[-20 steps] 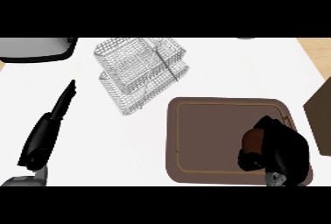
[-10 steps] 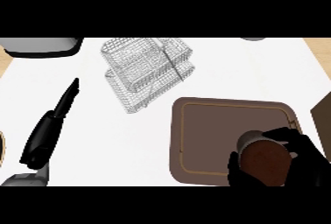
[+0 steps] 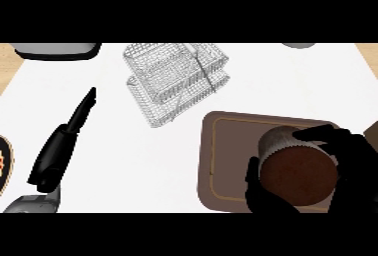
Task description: Pick the cupcake from the tray and place it in the tiered basket
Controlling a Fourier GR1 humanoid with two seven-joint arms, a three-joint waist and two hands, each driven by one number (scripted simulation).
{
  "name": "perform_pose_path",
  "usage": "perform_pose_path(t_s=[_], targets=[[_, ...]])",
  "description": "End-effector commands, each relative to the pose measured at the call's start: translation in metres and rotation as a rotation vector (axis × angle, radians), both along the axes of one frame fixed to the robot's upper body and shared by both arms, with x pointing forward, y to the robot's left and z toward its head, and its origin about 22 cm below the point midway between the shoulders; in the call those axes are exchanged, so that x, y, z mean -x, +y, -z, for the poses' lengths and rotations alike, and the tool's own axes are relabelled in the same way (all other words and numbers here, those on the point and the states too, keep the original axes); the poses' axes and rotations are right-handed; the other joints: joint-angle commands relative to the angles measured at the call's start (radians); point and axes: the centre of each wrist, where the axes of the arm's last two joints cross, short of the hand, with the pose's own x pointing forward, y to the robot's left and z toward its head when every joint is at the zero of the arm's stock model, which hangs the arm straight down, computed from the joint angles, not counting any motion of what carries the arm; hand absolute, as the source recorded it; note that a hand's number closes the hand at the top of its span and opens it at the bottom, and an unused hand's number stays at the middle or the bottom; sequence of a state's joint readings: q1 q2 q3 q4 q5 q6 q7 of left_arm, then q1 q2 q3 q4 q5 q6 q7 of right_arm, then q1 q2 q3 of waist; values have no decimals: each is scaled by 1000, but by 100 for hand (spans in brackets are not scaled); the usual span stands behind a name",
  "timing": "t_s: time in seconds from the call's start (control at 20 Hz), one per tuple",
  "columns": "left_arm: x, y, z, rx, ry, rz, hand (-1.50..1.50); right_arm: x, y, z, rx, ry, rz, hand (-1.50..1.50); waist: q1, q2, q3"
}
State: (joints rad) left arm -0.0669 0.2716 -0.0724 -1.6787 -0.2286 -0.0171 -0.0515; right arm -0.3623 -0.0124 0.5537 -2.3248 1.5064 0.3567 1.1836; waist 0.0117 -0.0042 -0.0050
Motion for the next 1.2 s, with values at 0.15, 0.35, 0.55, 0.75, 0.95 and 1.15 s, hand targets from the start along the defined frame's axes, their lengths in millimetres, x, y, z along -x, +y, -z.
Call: perform_pose_path(t_s=[0.15,0.35,0.55,0.75,0.95,1.15], targets=[[-4,-5,4,2,-10,42,0,-45,24,-34,-80,63,136,150,33,9,-1],[-3,-12,6,8,-3,48,0,-72,26,-57,-114,82,151,150,45,6,-1],[-12,-10,3,13,-5,45,0,-112,36,-80,-139,98,143,150,48,13,0],[-13,-26,-4,5,-26,80,0,-150,44,-99,-189,134,128,150,70,18,1],[-16,-32,-5,-1,-21,95,0,-182,53,-106,-220,195,118,150,74,21,2],[-21,-26,-4,0,-36,73,0,-214,61,-99,-255,207,118,150,83,28,1]])
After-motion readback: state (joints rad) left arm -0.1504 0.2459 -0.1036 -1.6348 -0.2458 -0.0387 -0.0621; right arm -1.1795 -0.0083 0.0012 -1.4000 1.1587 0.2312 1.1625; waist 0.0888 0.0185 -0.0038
